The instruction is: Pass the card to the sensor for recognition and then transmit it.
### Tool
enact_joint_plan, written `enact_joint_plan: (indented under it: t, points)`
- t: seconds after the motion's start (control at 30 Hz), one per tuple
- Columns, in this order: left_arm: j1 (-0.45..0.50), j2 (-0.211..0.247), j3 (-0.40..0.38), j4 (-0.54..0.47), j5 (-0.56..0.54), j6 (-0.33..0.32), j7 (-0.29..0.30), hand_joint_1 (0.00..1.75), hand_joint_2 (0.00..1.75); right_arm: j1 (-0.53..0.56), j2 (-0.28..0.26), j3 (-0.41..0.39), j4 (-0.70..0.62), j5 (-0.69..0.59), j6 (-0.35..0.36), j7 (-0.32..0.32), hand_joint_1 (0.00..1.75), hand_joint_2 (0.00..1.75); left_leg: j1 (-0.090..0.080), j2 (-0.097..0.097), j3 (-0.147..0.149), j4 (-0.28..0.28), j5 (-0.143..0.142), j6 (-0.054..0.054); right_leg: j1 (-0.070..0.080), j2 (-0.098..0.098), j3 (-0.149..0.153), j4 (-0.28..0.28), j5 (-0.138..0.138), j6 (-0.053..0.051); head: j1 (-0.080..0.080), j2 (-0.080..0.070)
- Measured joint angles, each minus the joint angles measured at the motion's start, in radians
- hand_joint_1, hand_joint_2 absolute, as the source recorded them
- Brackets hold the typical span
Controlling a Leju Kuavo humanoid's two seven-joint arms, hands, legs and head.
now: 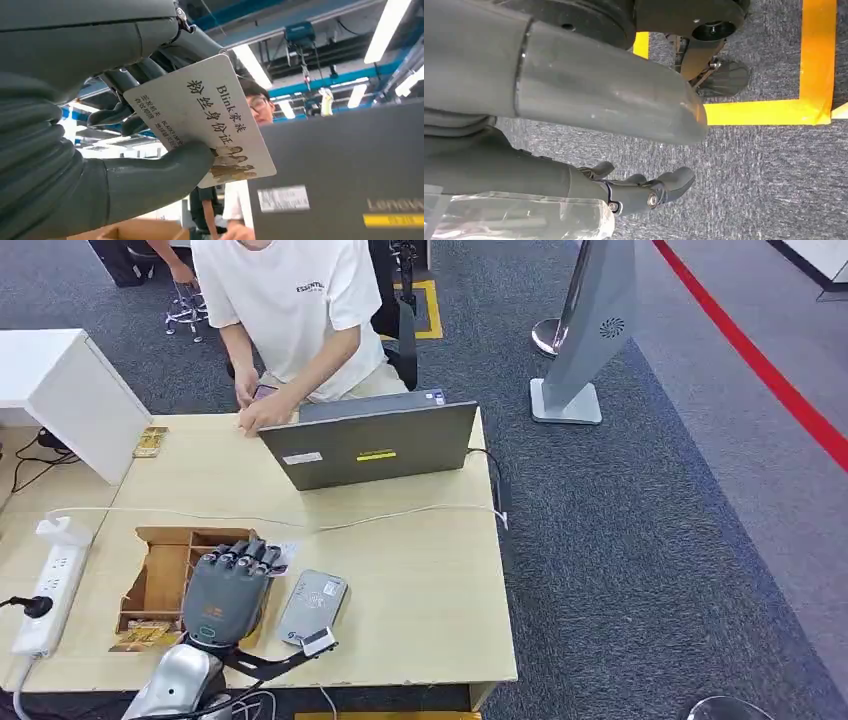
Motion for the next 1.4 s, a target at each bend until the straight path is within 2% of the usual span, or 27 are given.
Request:
enact_joint_plan:
  t: [0.47,0.9,0.93,1.03,1.27,1.4]
  points:
    - [0.001,0.001,-0.018,0.052,-0.002,0.0,0.008,1.75,1.75,-0.002,0.0,0.0,0.0,0.003,0.001,0.002,0.0,0.0,0.0,0.0,0.0,0.0,0.0,0.0,0.0,0.0,0.0,0.0,0.0,0.0,0.0,0.0]
    - [0.012,0.001,-0.068,0.114,-0.002,-0.026,0.027,1.75,1.75,-0.008,0.006,0.0,0.0,0.018,0.004,0.006,0.0,0.0,0.0,0.0,0.0,0.0,0.0,0.0,0.0,0.0,0.0,0.0,0.0,0.0,0.0,0.0]
    - [0.016,0.001,-0.069,0.117,-0.002,-0.04,0.028,1.75,1.75,-0.008,0.006,0.0,0.0,0.02,0.004,0.006,0.0,0.0,0.0,0.0,0.0,0.0,0.0,0.0,0.0,0.0,0.0,0.0,0.0,0.0,0.0,0.0]
    - [0.019,0.001,-0.075,0.139,0.014,-0.138,0.033,1.75,1.75,-0.01,0.006,0.0,0.0,0.027,0.013,0.006,0.0,0.0,0.0,0.0,0.0,0.0,0.0,0.0,0.0,0.0,0.0,0.0,0.0,0.0,0.0,0.0]
    - [0.019,0.0,-0.085,0.188,0.03,-0.226,0.055,1.75,1.75,-0.011,0.006,-0.011,0.0,0.034,0.017,0.006,0.0,0.0,0.0,0.0,0.0,0.0,0.0,0.0,0.0,0.0,0.0,0.0,0.0,0.0,0.0,0.0]
    - [0.005,0.002,-0.086,0.191,0.039,-0.327,0.084,1.75,1.75,-0.012,0.006,-0.023,0.0,0.039,0.019,0.005,0.0,0.0,0.0,-0.001,0.0,0.0,0.0,0.0,0.0,-0.001,0.001,0.0,0.0,0.001,0.0,0.0]
